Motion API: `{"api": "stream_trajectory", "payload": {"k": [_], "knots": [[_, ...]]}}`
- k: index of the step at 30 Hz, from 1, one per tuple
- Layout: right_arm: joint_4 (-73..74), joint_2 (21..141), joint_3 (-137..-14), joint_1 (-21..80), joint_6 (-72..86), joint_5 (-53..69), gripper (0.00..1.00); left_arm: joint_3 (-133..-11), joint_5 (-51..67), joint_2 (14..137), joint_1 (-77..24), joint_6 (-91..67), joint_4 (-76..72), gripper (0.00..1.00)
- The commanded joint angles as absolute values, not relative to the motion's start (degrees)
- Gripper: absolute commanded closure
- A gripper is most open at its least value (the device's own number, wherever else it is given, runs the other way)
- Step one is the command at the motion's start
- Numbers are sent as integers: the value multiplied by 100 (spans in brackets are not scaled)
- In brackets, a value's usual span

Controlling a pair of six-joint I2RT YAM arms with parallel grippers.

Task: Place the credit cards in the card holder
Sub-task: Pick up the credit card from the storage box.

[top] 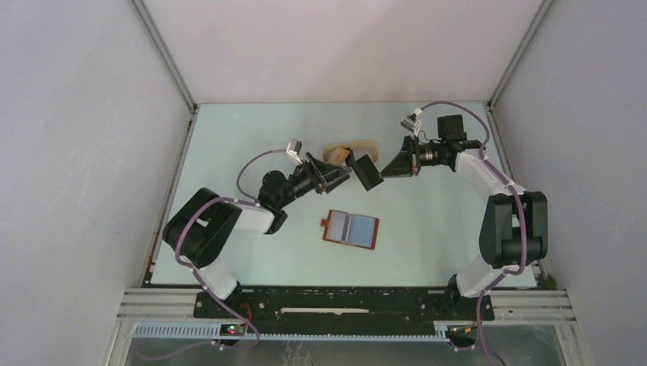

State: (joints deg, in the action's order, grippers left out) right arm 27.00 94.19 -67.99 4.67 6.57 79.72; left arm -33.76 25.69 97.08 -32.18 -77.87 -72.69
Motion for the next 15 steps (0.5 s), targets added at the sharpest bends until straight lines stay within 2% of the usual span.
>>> {"api": "stream_trajectory", "payload": {"k": [1,5,8,12,15], "knots": [[2463,9024,-6753,577,630,8064,100,-3518,2466,9383,-3429,-7674,-7682,36],[2354,8850,-6593,634,667,8051,100,-3497,2497,9368,-3488,-7582,-7699,43],[2209,8713,-6456,697,720,8027,100,-3578,2571,9378,-3497,-7532,-7743,53],[2195,8671,-6425,745,721,8032,100,-3810,2739,9470,-3561,-7489,-7749,59],[2211,8675,-6425,755,679,8026,100,-3921,2908,9554,-3598,-7488,-7798,74]]}}
